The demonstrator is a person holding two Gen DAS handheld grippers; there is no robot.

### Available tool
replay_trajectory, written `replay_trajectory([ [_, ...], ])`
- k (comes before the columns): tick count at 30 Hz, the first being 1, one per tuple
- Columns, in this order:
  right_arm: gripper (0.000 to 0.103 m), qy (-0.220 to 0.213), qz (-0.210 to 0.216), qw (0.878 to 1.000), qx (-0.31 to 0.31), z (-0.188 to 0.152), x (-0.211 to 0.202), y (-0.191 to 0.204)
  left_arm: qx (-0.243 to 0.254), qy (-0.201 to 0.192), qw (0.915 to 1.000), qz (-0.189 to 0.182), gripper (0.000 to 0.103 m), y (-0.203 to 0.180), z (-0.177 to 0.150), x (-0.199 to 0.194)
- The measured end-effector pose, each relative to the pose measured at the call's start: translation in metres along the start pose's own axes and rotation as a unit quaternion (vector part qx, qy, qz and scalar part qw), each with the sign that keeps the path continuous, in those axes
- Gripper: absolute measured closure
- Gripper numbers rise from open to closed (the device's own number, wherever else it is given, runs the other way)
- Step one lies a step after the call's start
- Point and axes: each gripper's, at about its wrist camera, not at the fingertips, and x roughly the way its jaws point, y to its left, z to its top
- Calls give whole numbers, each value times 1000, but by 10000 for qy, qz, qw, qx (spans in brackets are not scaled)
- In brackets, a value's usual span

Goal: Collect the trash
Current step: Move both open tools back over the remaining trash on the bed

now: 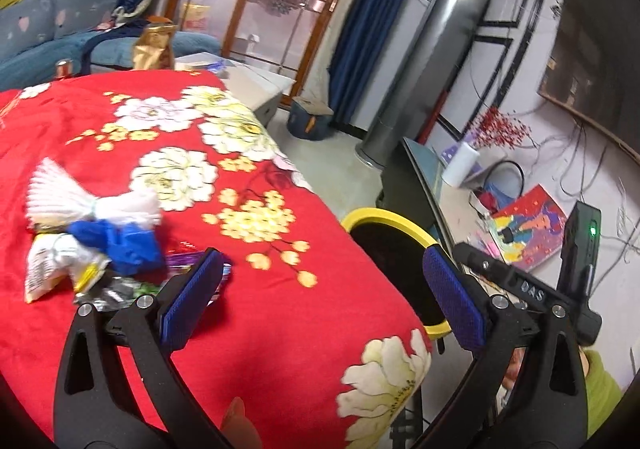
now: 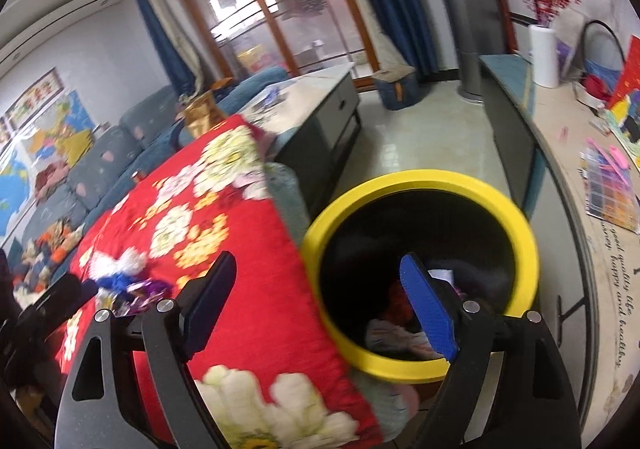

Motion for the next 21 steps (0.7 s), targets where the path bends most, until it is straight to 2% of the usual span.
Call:
replay_trajectory([
  [11, 22, 360, 448, 9973, -462, -17, 10, 59, -250, -326, 9979, 498, 11, 46, -2, -33],
  [21, 22, 569, 724, 9917, -900, -27, 24, 110, -678, -562, 9920, 907, 11, 92, -2, -61],
])
